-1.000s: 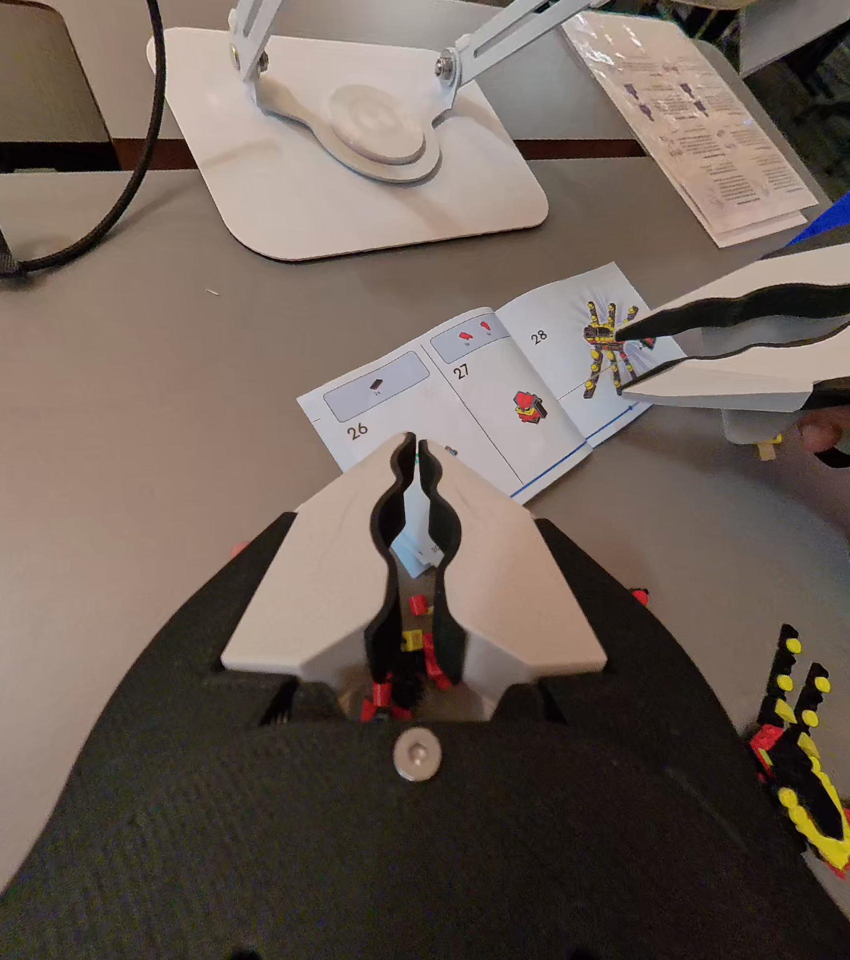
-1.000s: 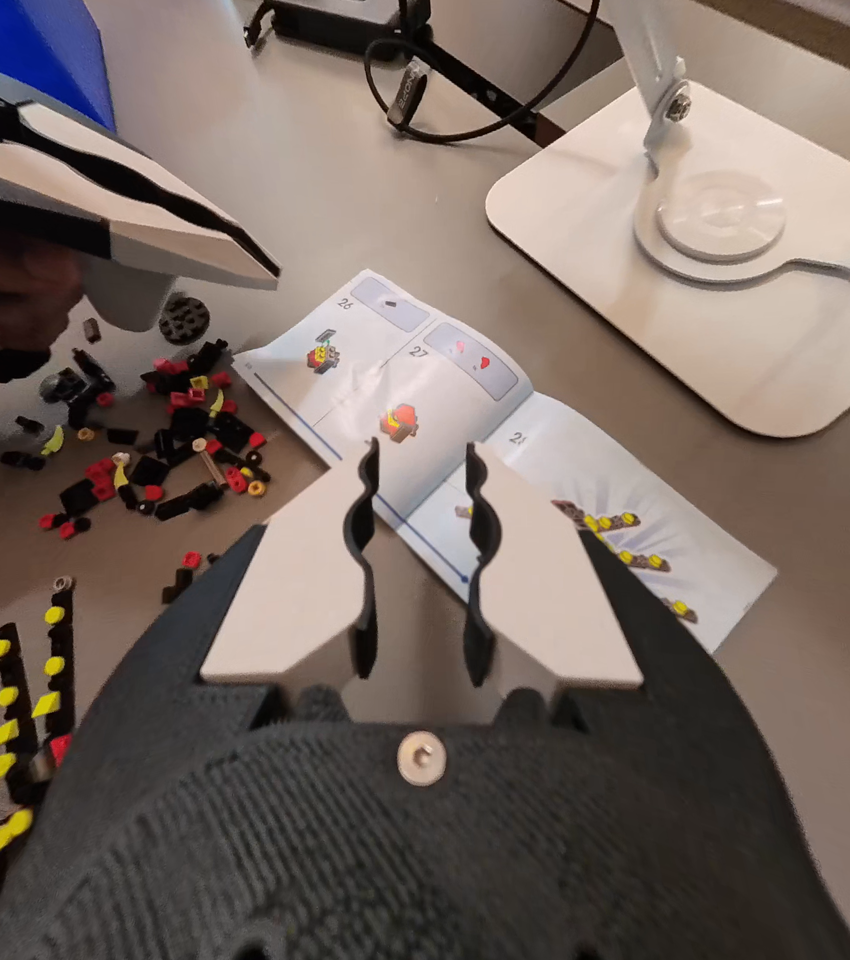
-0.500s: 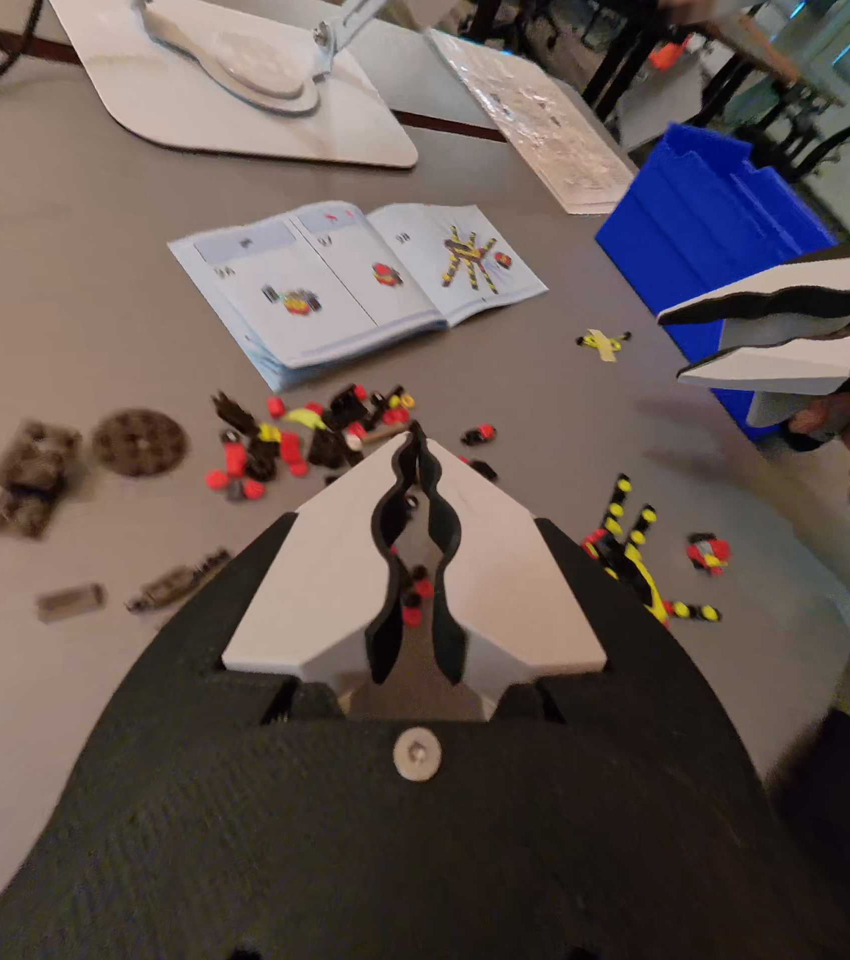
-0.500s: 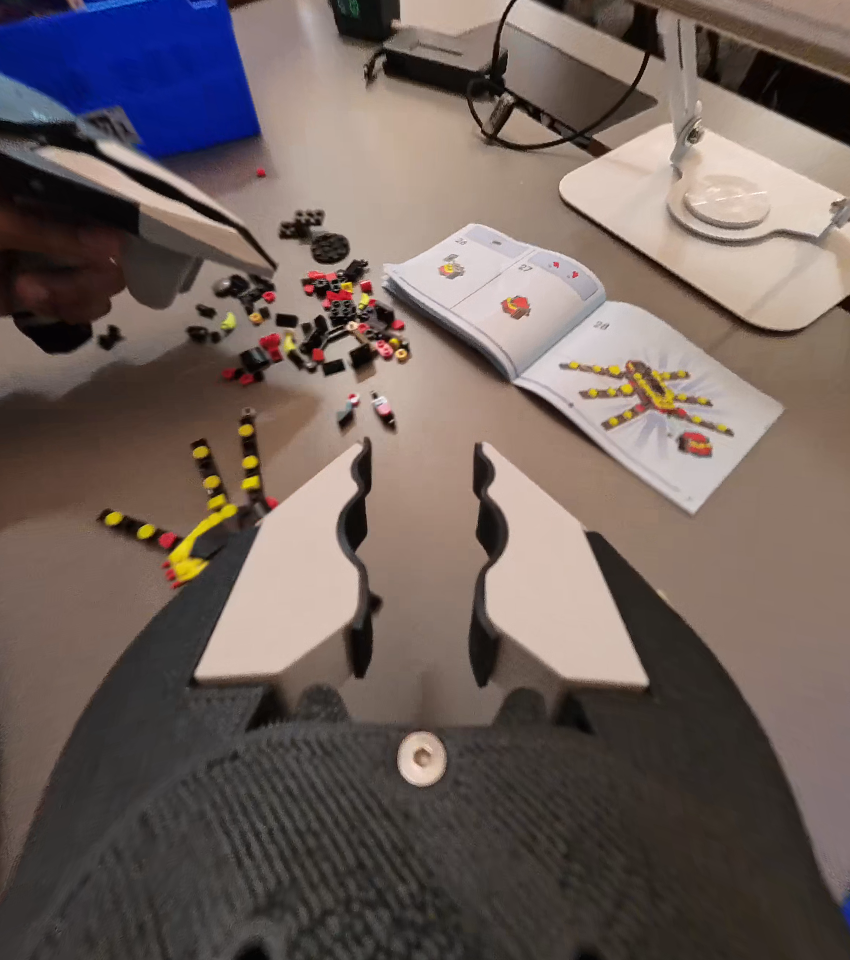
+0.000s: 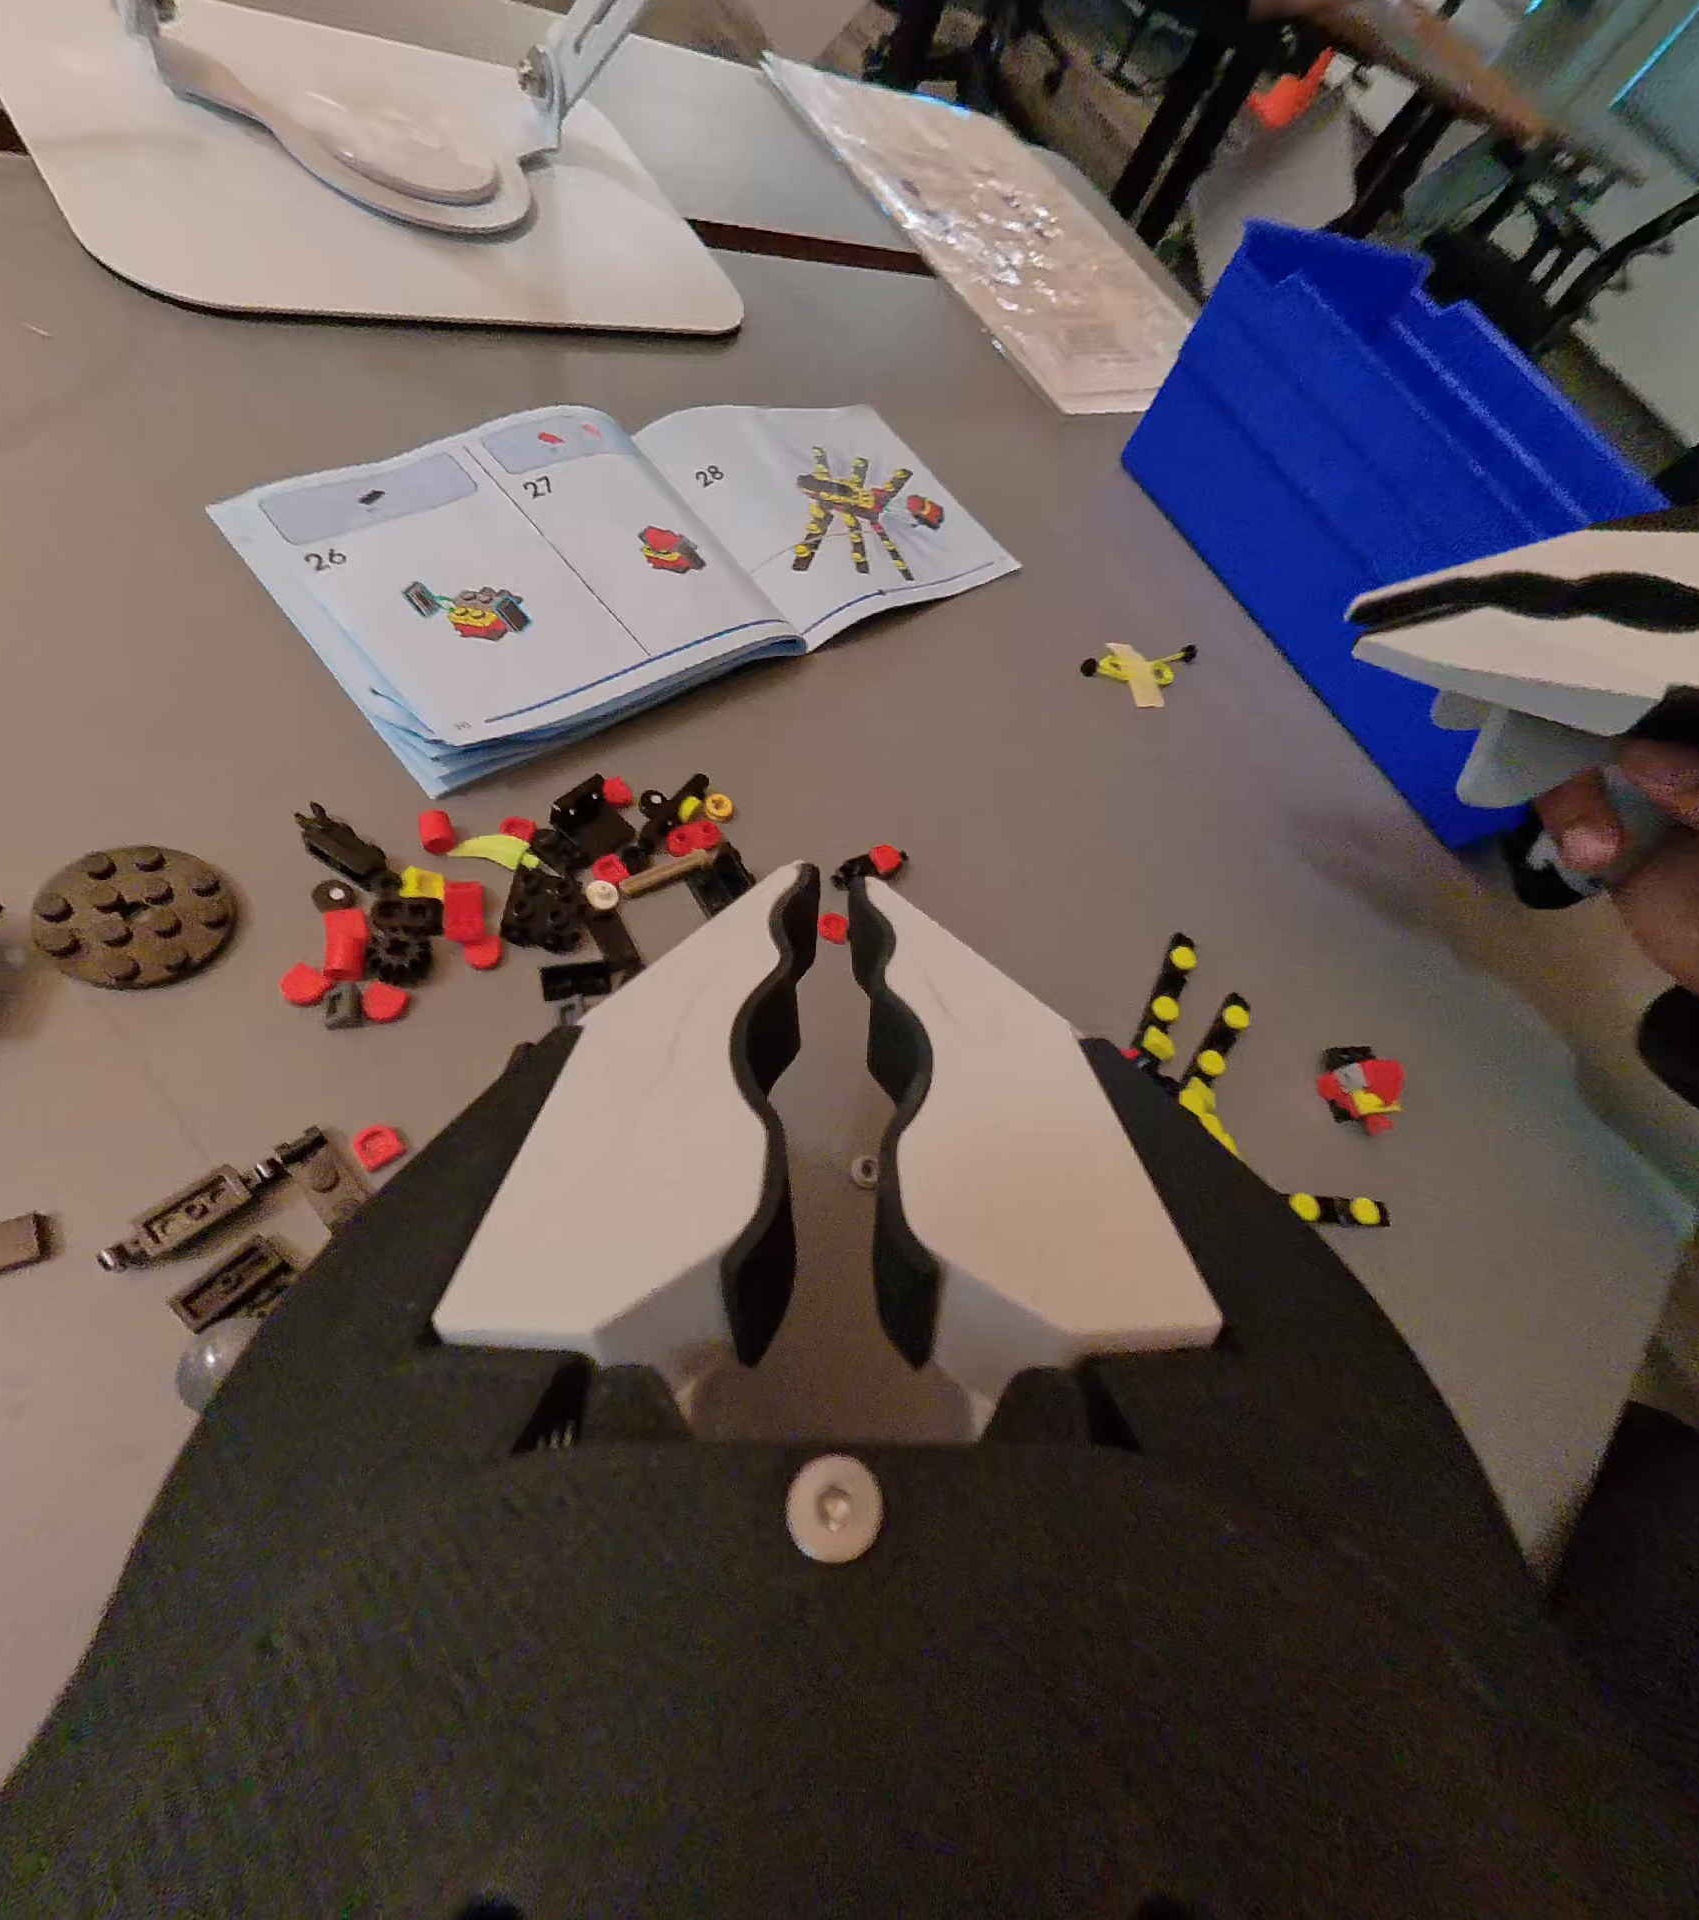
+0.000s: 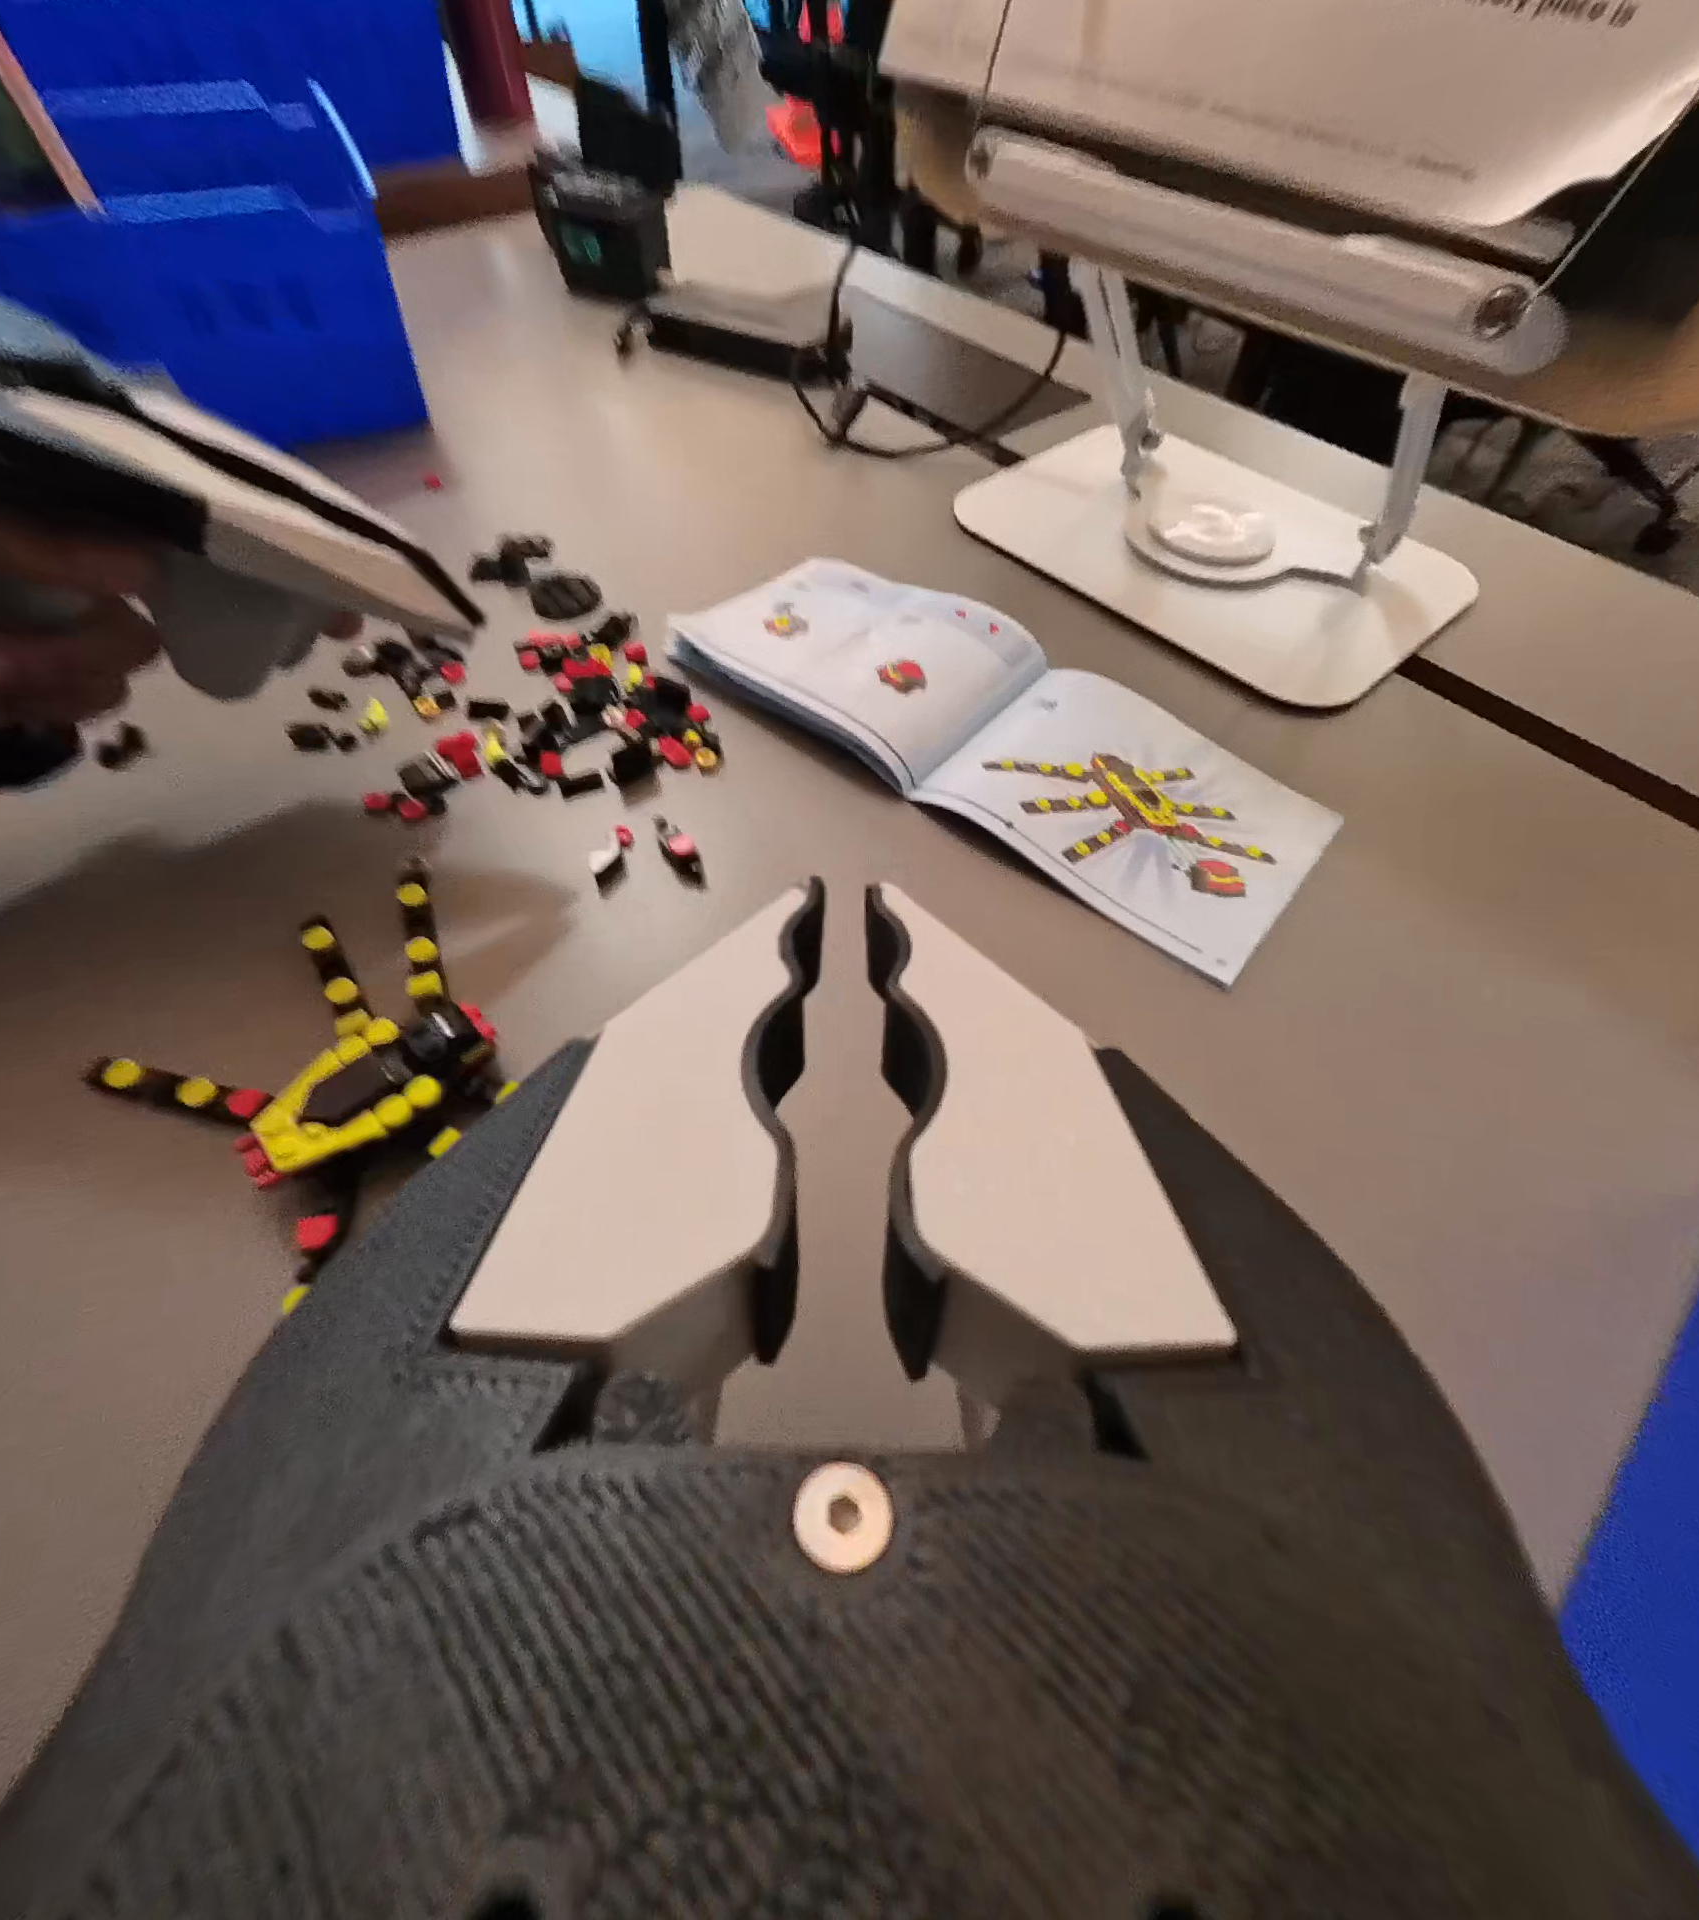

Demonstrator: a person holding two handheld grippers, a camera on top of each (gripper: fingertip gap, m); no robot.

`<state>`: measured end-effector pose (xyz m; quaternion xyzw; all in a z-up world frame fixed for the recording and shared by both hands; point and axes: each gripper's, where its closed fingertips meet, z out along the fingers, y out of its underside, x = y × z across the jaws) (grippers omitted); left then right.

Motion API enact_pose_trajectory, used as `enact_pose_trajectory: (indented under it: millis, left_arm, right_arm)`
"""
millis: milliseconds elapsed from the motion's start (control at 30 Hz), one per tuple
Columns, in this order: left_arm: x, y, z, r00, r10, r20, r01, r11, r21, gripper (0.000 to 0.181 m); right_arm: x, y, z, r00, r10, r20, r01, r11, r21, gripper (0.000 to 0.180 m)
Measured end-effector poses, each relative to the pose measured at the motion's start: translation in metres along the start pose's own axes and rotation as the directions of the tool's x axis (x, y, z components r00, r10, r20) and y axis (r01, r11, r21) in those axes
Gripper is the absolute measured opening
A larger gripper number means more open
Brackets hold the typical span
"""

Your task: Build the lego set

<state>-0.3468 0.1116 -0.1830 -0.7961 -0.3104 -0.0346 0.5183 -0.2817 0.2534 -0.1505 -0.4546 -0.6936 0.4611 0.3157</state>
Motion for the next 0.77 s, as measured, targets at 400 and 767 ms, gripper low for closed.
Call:
enact_pose_trajectory:
  millis: [400,767]
  left_arm:
    - [-0.028,0.011,-0.001,0.982,0.152,0.115,-0.149,0.988,-0.034,0.0]
    - [-0.027,0.026,0.011,0.977,0.19,0.098,-0.182,0.98,-0.081,0.0]
  right_arm:
    - [0.008,0.053,0.014,0.995,-0.092,-0.047,0.083,0.984,-0.16,0.0]
    - [0.005,0.067,0.021,0.998,-0.058,-0.01,0.055,0.978,-0.201,0.005]
